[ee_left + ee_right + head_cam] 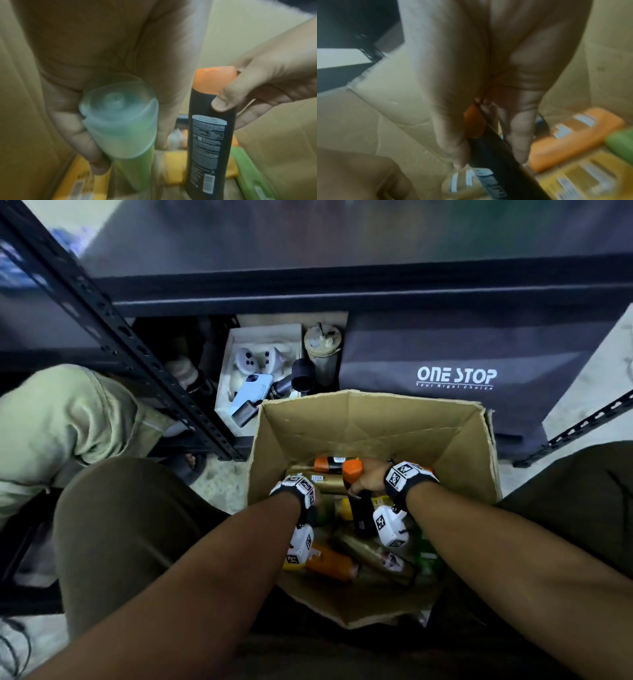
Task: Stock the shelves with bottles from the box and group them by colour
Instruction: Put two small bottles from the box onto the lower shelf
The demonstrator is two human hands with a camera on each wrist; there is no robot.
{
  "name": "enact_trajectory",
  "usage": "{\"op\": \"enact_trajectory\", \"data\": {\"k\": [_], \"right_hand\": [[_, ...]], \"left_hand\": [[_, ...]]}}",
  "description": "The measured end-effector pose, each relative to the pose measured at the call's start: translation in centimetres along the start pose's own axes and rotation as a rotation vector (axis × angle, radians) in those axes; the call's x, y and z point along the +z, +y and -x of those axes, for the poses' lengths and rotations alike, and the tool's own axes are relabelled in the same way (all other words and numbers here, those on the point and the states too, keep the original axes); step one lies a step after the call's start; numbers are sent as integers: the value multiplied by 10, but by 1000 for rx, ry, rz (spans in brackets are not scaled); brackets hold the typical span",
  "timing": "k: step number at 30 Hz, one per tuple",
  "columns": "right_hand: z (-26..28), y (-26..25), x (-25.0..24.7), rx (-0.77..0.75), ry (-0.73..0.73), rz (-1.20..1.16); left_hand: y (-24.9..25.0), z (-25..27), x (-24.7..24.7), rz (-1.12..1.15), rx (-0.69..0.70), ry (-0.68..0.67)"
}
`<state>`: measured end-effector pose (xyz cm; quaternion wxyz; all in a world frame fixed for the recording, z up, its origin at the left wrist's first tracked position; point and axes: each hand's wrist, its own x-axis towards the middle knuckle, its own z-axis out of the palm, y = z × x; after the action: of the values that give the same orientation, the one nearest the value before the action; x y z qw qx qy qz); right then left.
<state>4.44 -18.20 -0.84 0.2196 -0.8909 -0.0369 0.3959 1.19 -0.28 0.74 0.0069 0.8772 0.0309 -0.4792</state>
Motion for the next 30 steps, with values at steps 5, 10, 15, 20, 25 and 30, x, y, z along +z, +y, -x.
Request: {"op": "enact_trajectory", "data": {"k": [5,10,15,20,25,30], "right_hand": [[17,-8,-14,-40,127,-43],[45,-15,-28,-88,301,-116],[80,-34,-49,-153,454,-113],[119,-52,-71,-239,600,-178],[163,-79,-93,-337,746,-179],[206,-112,-129,-450,845,-106]], "left_hand": [[-7,34,-21,-90,12,136],[-17,64,-40,-130,64,285],[-22,99,-66,46,51,513],[-22,147,-110,306,51,738],[-31,195,-133,504,56,892],[-43,242,-161,743,176,1087]]}}
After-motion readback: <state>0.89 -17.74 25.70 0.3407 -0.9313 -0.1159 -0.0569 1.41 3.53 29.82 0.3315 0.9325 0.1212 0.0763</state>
